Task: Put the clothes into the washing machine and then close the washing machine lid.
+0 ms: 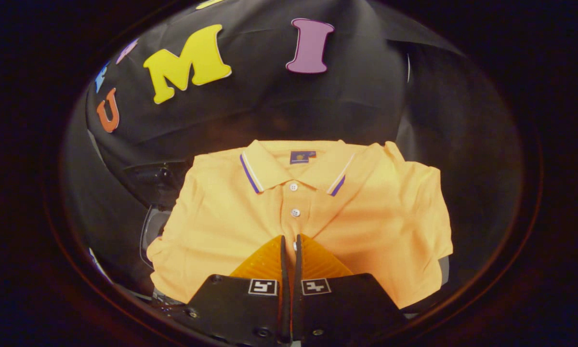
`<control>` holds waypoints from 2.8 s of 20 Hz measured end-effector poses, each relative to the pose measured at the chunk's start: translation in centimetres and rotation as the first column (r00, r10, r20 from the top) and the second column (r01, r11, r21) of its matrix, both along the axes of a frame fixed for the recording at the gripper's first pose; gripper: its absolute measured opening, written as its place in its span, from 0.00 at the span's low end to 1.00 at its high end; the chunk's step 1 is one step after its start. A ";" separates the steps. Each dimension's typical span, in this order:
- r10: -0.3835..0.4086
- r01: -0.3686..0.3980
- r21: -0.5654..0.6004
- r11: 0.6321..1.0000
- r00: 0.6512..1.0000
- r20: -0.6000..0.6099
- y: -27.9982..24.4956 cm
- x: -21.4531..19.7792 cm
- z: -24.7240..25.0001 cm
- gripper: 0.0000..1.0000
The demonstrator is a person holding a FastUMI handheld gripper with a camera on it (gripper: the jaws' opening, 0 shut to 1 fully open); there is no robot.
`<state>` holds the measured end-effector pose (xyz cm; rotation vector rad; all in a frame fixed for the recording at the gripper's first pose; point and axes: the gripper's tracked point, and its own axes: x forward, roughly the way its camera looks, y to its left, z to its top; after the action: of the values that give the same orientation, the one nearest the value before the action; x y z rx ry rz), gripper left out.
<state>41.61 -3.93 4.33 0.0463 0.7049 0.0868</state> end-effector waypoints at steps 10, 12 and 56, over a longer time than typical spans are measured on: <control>0.012 -0.013 0.019 1.000 0.999 0.049 3.1 -0.6 8.5 0.05; 0.035 -0.036 0.012 0.999 0.997 0.064 4.8 -0.9 10.1 0.05; 0.476 -0.477 -0.007 0.879 0.879 -0.034 40.4 -1.8 4.1 0.05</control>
<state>39.84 36.49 8.39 -0.1437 0.7363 0.5575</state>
